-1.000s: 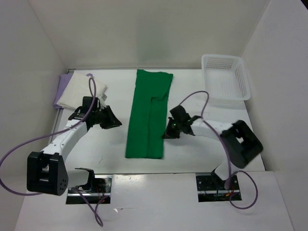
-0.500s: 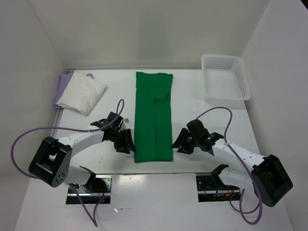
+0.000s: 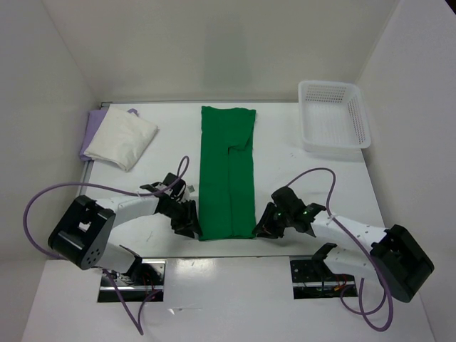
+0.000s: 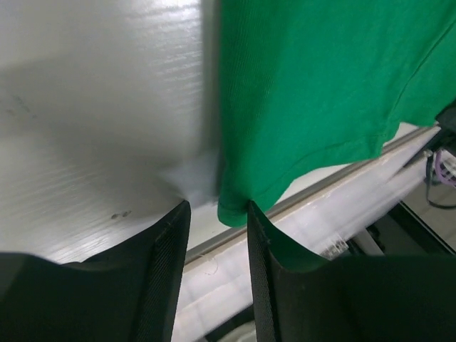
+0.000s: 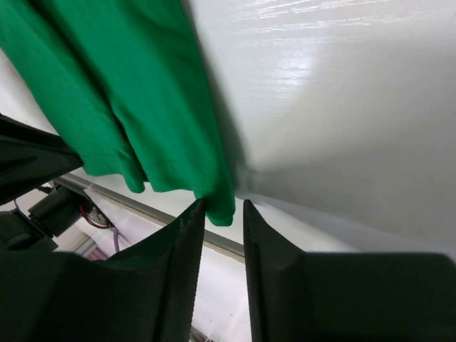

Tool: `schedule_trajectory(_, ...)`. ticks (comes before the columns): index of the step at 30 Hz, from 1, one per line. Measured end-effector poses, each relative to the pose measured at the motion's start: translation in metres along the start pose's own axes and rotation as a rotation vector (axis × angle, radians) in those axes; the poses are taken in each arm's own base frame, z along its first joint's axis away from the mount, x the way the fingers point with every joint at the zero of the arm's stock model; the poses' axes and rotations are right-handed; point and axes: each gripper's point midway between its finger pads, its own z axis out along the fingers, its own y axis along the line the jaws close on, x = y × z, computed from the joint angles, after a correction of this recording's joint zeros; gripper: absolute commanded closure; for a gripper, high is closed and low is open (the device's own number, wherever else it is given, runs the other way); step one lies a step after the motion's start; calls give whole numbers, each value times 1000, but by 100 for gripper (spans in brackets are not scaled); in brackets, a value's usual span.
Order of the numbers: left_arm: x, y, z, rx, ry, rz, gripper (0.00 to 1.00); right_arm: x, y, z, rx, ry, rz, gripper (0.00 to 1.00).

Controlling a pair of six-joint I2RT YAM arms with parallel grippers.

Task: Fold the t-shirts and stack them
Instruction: Grab the bottom of the folded rectangular tshirt with both arms

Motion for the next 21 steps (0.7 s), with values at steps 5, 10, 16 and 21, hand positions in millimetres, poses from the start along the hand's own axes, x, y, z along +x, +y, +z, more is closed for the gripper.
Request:
schedule_trajectory(5,5,-1,5,14,36,-5,67,2,-4,5,12,14,8,75)
schedule_trajectory(10,5,0,9,16,51,-12,90,3,-6,8,19,25,10,94)
schedule_trajectory(16,7,-1,7,22,46,-5,100,14,3,1,-11,30,-14,100)
schedule_trajectory(21,15,-10,-15,50,14,11,100,47,20,-23,-92,87,-54,100)
